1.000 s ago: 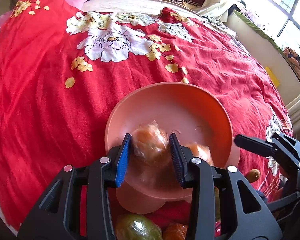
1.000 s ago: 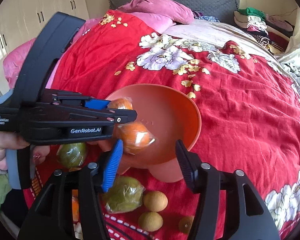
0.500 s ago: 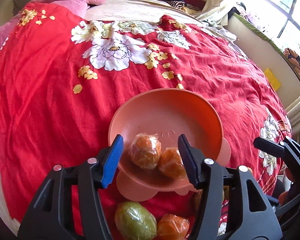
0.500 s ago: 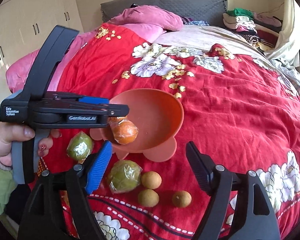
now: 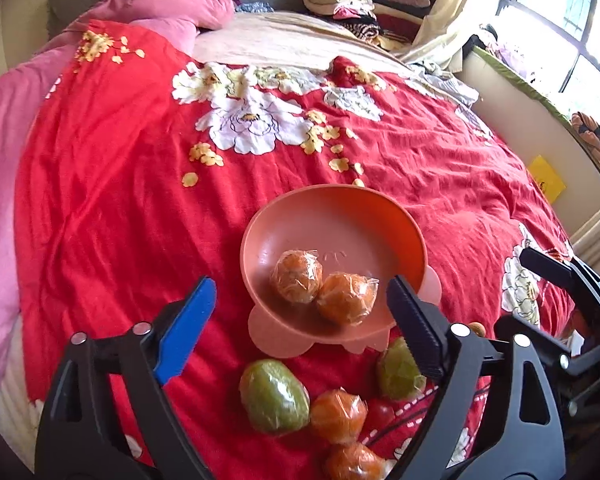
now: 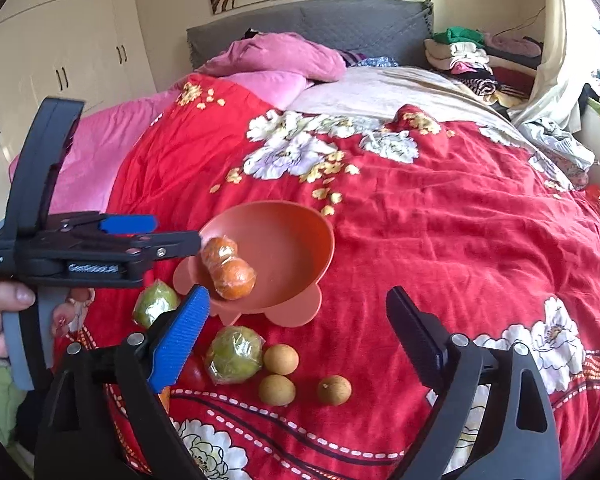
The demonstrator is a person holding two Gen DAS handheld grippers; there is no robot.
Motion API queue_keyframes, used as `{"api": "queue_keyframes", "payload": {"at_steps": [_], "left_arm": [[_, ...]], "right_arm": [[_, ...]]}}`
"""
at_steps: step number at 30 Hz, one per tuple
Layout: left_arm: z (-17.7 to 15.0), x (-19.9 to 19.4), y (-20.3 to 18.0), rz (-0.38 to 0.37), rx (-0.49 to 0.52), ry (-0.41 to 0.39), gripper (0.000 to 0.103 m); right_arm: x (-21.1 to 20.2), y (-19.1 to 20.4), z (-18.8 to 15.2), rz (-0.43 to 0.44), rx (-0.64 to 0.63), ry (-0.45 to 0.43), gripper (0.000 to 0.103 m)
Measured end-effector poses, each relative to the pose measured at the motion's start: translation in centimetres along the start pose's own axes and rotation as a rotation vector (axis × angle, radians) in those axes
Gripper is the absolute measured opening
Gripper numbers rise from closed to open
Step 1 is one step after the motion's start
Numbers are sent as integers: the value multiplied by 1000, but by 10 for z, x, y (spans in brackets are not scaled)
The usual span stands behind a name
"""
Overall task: Organize fruits
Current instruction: 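Withdraw both tools from the bowl toward the remaining fruit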
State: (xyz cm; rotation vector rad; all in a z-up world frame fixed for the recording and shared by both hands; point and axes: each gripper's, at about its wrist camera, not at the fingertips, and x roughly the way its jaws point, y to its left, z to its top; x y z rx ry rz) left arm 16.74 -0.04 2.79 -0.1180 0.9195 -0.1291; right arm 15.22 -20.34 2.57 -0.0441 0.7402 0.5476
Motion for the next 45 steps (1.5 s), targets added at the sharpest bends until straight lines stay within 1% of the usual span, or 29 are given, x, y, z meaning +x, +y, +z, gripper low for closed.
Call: {"api": "queue_keyframes", "payload": {"at_steps": [2,7,13,22,28,38,45], "left_arm": [[-1,-5,0,2,-8,-11,88],[-5,-18,-1,8,-17,-38,93],[-11,-32,-6,28,-18,-67,93],[-21,-41,-9,34,-18,-71,93],[-30,-48,-11,36,-16,-75,93],[-44,-62,-13,45,-10,-90,93],[-58,-67,-12,50,-9,-78,93]], "right_arm": [[-5,-2,1,-7,4,-13,92],[-15,-4,3,-19,6,-40,93],[-25,-3,3,-22,10,-65,95],[-36,-2,-1,-24,12,-81,96],[-40,-1,-4,-26,13,-82,97],[-44,-2,-17,-35,13,-56,97],[-51,-3,-24,-39,9,-54,97]]}}
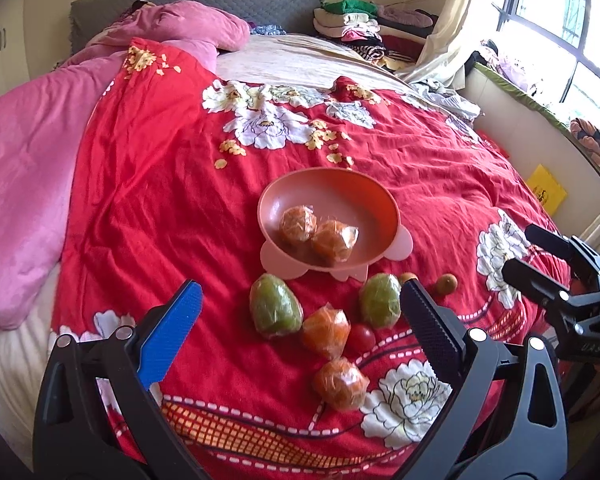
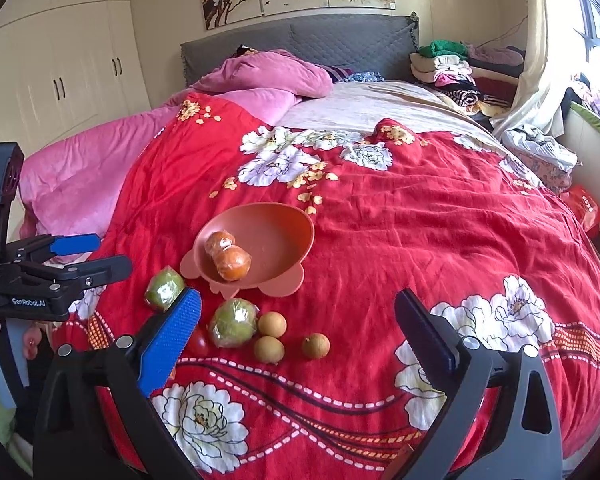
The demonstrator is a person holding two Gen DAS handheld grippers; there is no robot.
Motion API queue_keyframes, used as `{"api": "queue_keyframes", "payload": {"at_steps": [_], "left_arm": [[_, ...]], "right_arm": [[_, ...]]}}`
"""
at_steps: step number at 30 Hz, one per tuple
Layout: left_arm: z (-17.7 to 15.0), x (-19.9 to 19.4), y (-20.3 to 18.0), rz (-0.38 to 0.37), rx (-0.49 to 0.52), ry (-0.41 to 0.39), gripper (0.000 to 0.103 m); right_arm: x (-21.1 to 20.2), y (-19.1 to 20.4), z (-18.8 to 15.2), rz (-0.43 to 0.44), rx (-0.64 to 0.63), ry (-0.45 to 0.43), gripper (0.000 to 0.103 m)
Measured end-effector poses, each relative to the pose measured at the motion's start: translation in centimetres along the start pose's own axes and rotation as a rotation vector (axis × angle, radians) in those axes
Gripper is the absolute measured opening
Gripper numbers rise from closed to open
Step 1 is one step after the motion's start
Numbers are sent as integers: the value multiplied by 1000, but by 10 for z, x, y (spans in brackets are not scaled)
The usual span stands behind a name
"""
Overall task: Organize fruits
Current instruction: 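Withdraw both tools from the bowl toward the remaining fruit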
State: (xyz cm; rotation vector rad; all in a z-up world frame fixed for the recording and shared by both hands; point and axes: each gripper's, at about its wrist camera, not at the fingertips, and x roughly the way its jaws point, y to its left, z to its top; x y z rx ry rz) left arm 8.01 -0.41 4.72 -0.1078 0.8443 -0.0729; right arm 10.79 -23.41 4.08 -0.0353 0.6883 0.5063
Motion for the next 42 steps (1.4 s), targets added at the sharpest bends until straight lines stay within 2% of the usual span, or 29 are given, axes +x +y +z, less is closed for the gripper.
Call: {"api": "queue_keyframes", "payload": {"at_steps": [20,39,42], "left_arm": [[-34,-1,-15,-1,28,46,93],[-69,22,-28,-16,78,137,93],[-70,26,-28,-25,78,143,87]], "right_arm": [[-7,1,-26,3,-8,39,97],[11,10,-47,45,-31,116,97],[15,11,-51,55,-31,131,97]]}}
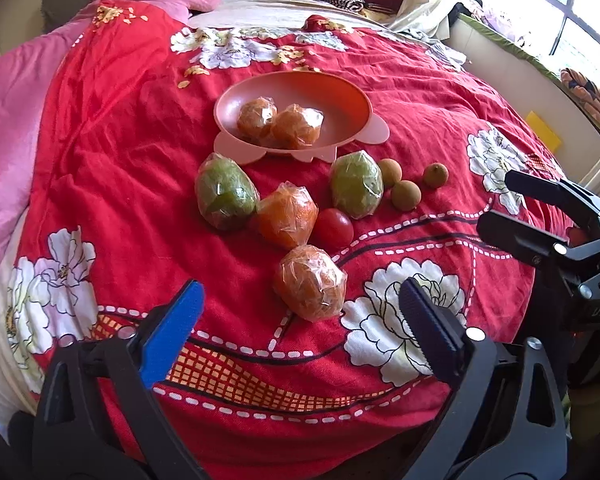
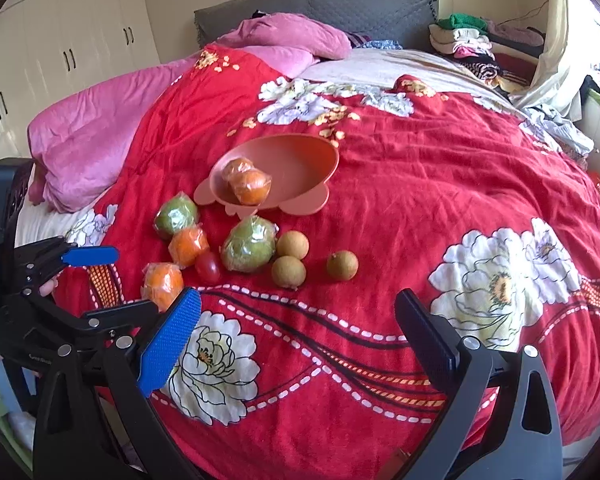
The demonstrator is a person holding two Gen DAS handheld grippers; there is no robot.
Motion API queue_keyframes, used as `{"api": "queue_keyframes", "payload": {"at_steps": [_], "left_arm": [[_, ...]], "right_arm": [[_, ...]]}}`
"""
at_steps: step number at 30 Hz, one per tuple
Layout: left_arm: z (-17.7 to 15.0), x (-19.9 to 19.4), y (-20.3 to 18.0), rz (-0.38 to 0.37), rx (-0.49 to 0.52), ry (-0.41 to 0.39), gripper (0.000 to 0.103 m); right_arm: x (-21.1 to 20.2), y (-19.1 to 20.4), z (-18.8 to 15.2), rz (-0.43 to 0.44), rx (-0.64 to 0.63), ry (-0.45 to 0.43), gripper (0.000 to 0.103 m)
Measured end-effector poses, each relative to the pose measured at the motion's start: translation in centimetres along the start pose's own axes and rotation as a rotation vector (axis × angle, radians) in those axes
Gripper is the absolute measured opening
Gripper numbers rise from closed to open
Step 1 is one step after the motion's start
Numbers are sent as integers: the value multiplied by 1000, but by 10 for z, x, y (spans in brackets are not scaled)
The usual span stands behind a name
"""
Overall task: Organize fruits
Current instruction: 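Withdraw both tools from the bowl toward the remaining fruit, then grasp a bagged orange with the left tool while the right tool grasps a small brown fruit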
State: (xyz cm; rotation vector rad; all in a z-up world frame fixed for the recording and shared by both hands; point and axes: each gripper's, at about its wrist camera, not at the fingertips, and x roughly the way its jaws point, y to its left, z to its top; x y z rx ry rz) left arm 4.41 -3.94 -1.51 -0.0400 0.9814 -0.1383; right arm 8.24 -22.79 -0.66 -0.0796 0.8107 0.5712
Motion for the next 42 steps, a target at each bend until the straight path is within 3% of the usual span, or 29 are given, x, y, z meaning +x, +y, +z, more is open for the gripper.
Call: {"api": "queue_keyframes", "payload": {"at_steps": [7,8,10,13,25,31,42], "left_arm": [[2,12,2,-53,-8,27,63],[2,13,1,-61,-8,29,60],[2,17,1,-81,-14,36,54],[1,23,1,-90,-18,47,52],[3,30,7,-115,-31,59,43],[4,33,9,-114,-29,67,36],[5,35,8,-124,-27,70,35]], "right_arm": [[14,-2,-4,24,9,33,95],[16,-1,-4,31,6,38,92],[21,1,-3,51,-3,50,69],[30,4,-2,56,-18,73,57],[67,4,5,42,-52,119,28],[76,2,10,58,-56,120,26],[65,0,11,93,-24,85,25]]}}
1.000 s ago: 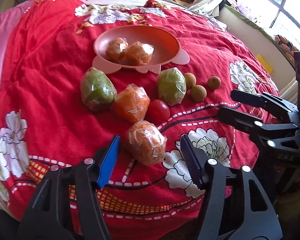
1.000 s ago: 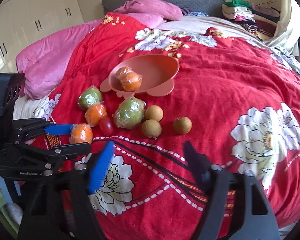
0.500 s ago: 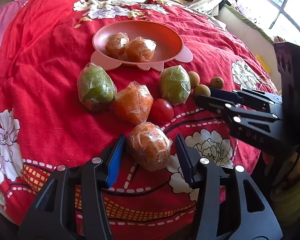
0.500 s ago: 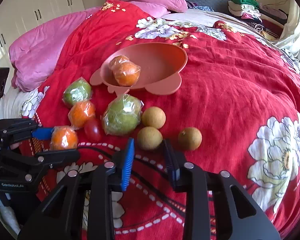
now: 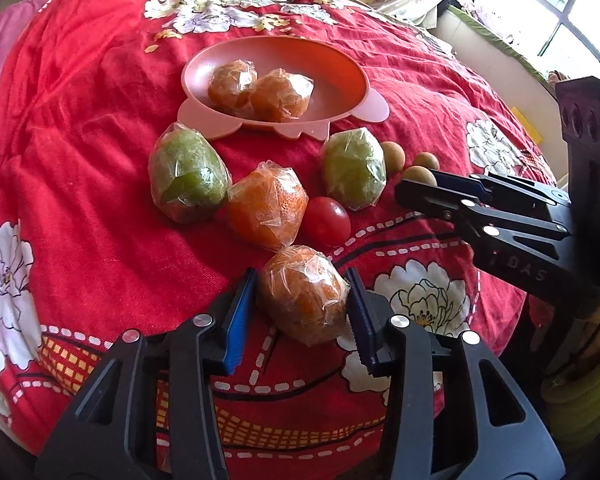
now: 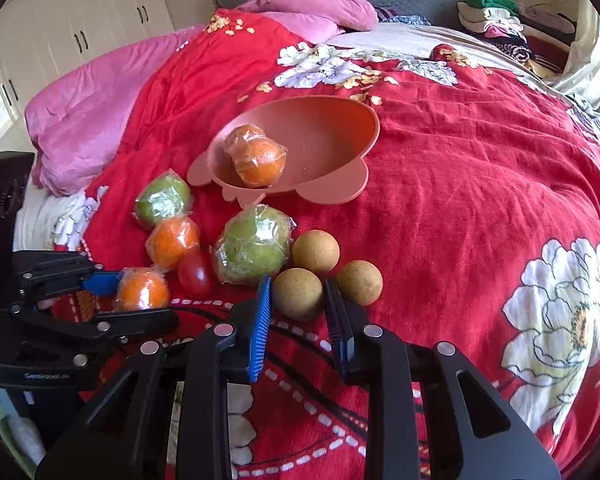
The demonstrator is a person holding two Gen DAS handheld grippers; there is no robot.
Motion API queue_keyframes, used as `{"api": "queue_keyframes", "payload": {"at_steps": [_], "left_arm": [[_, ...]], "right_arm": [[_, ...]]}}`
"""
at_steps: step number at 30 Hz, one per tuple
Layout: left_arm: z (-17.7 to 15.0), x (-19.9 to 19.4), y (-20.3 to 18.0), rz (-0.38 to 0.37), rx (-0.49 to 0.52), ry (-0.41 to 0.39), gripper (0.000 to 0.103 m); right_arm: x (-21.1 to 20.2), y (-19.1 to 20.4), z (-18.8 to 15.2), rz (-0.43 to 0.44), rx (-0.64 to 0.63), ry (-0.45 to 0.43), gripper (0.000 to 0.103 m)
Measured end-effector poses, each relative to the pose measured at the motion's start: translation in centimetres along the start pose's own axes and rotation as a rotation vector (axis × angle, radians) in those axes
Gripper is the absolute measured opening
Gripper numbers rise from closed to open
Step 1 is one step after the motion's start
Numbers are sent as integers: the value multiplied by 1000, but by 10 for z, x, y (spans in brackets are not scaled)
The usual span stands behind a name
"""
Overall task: Organize fruits
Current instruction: 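Grasp a bagged orange with the left tool while the right tool grasps a small brown fruit, then lift the bagged orange and brown fruit and carry both over the pink bowl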
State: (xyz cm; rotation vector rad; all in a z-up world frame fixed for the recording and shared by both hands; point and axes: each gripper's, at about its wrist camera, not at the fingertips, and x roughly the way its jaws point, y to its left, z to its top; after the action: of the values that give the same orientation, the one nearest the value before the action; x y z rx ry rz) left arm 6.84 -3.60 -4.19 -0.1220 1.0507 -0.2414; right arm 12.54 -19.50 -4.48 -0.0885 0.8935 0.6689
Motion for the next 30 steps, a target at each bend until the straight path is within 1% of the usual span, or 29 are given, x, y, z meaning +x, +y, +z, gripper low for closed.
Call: {"api": "queue_keyframes", "payload": {"at_steps": [5,9,12,20,30], "left_arm": [[1,-9,-2,-23,-4,-12,35],[6,-21,-4,-38,-5,-39,35],[13,-27,-2,-35,-10,-57,35],[39,-36,9,-13,-25,-99,35],[77,-28,22,-4,-22,-104,35]], "right_arm": [[-12,0,0,12,11,-26,25],[-21,0,1,21,20,-47,25],[-27,-1,4,20,21,-62,25],[-36,-4,15,14,12,-92,25],[-34,-3,37,6,-5,-110,25]]}}
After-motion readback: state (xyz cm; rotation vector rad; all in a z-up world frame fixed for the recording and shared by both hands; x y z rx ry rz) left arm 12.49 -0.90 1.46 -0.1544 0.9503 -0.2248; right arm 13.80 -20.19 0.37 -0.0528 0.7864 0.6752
